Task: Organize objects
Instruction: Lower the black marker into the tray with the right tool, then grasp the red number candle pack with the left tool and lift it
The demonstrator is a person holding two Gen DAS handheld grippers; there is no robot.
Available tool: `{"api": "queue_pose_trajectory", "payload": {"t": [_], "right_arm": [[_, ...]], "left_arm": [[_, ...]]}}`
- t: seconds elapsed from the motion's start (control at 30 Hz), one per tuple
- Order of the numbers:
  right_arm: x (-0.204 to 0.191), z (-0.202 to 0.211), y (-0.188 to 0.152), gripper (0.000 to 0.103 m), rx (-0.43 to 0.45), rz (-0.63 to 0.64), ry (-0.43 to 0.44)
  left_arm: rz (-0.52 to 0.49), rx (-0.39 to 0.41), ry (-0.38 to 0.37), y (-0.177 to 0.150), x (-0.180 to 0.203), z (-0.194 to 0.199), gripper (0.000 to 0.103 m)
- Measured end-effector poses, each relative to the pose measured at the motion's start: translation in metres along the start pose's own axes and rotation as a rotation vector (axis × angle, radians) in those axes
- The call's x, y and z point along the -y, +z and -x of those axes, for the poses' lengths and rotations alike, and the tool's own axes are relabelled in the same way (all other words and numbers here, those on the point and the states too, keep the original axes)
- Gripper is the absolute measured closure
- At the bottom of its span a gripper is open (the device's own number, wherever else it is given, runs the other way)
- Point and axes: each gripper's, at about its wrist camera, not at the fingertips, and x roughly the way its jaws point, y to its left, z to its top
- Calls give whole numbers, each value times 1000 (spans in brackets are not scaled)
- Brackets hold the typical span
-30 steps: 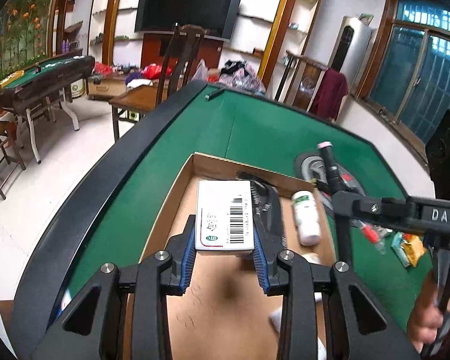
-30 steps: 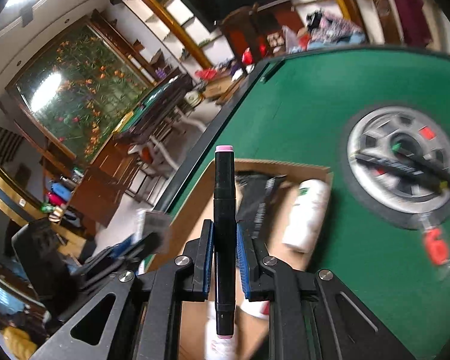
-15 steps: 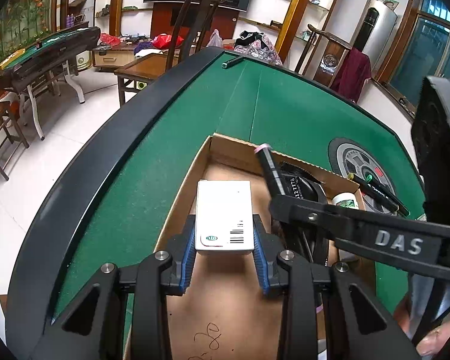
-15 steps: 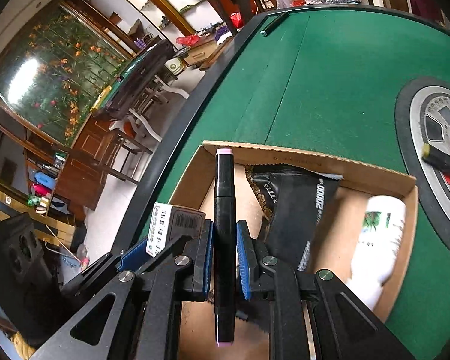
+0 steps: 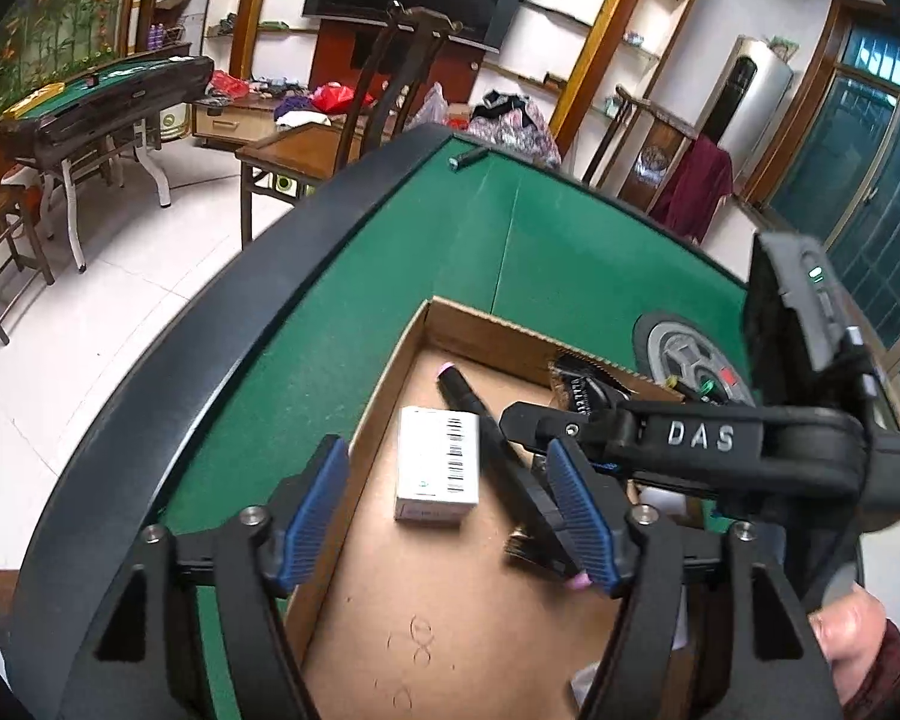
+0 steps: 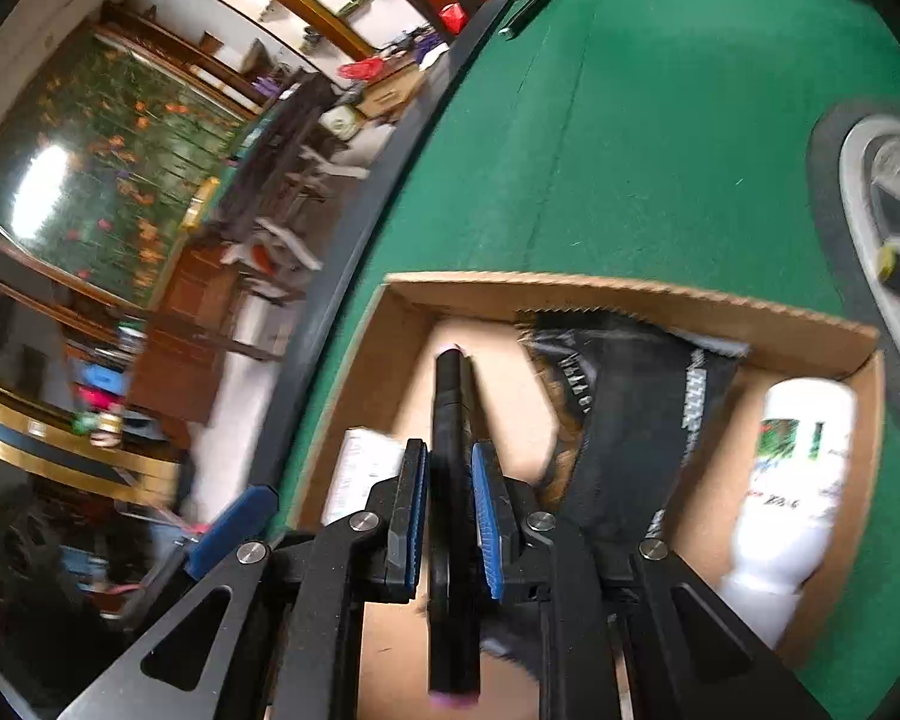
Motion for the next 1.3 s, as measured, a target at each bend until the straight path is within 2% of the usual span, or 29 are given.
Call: {"api": "queue_pose_trajectory", "payload": {"t": [0.07,0.17,0.27,0.3,0.33,0.43,0.5,0.6,0.63,0.67,0.7,0.77,0.8,0.87,0.9,0.97,1.03,1.1,1.2,1.3], "right_arm": [[2,3,-2,84,-2,-27,28],[-2,14,-2,77,22,-19,15],[-7,39,-9,50,54,17,-4],[-9,50,-11,37,71,42,-30],[-10,65,-16,29,97,77,-71],[-8,109,-32,17,182,188,-213],[-1,139,-38,14,242,256,-316],[8,199,-57,8,384,343,-484],[13,225,-68,4,461,369,-532],[17,244,-78,0,526,389,-552],[27,271,-94,0,629,402,-559],[57,297,-109,0,726,340,-526],[82,305,-110,0,702,242,-541],[129,306,-101,0,599,63,-576],[161,308,-103,0,599,-30,-552],[199,312,-106,0,626,-114,-561],[222,314,-103,0,639,-158,-559],[241,316,-103,0,663,-184,-546],[250,315,-102,0,697,-198,-556],[258,315,-100,0,690,-234,-469]], "left_arm": [[8,19,3,-2,-3,12,33],[31,38,-4,-7,-4,31,27],[38,43,-36,-12,2,48,22],[36,46,-51,-13,6,53,22],[30,51,-72,-15,12,59,21],[10,56,-133,-21,35,69,18],[-1,51,-178,-23,51,72,18],[-35,27,-252,-29,86,69,17],[-55,14,-273,-33,102,66,17],[-74,4,-282,-36,114,63,17],[-93,-8,-288,-40,127,59,17],[-136,-45,-304,-48,155,47,17],[-155,-64,-310,-52,167,41,17],[-206,-99,-321,-63,194,28,17],[-234,-109,-323,-68,205,22,17],[-294,-130,-285,-77,229,6,17],[-297,-171,-231,-81,246,-15,17],[-252,-202,-193,-80,253,-35,17],[-168,-210,-91,-75,261,-65,17],[-133,-191,0,-71,276,-92,17]]}}
